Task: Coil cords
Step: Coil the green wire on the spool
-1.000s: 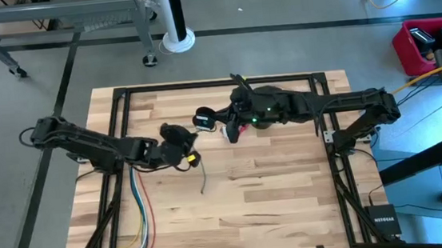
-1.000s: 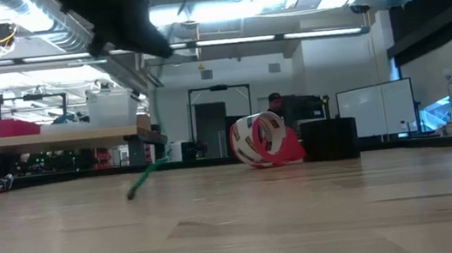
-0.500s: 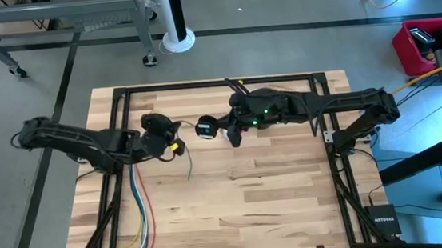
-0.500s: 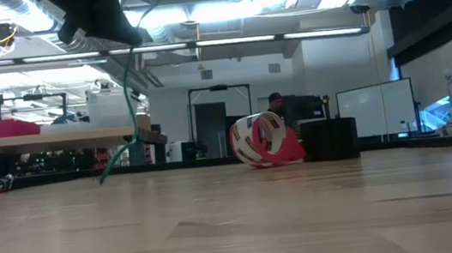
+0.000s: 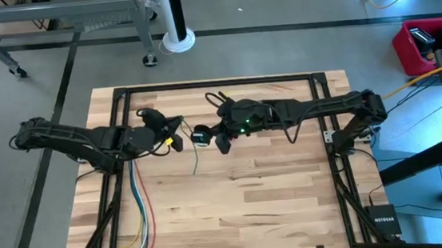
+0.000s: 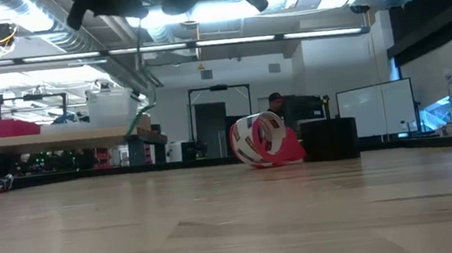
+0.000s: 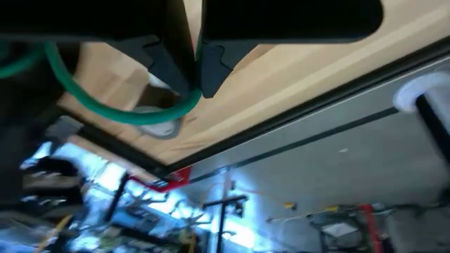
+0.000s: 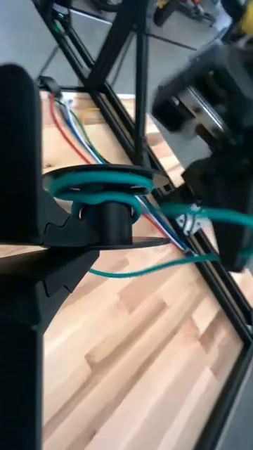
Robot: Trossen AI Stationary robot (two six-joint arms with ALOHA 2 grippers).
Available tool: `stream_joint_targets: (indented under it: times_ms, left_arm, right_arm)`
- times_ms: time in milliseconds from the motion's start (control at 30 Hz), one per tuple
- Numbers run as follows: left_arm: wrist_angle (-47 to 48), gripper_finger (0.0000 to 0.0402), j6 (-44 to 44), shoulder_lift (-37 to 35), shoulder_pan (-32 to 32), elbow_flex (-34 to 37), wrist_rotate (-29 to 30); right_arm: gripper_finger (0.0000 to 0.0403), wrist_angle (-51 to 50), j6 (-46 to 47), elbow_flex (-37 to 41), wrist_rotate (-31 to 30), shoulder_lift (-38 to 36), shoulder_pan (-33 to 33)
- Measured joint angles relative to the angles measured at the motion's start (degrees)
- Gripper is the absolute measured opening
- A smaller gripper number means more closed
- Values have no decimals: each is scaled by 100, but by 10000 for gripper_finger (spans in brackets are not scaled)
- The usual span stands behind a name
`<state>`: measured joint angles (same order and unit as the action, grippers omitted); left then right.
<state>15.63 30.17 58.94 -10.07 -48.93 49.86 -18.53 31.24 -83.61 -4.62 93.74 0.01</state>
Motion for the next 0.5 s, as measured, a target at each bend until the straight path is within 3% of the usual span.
stream_joint_targets:
  times_ms: [300,500]
  left_arm:
    - [-287,0,114,4,-2,-4,-546]
    - [-278,0,273,4,-4,-4,-814]
  right_arm:
    - [3,172,-26,2,-794,159,-2]
    - [3,156,-26,2,-945,164,-4]
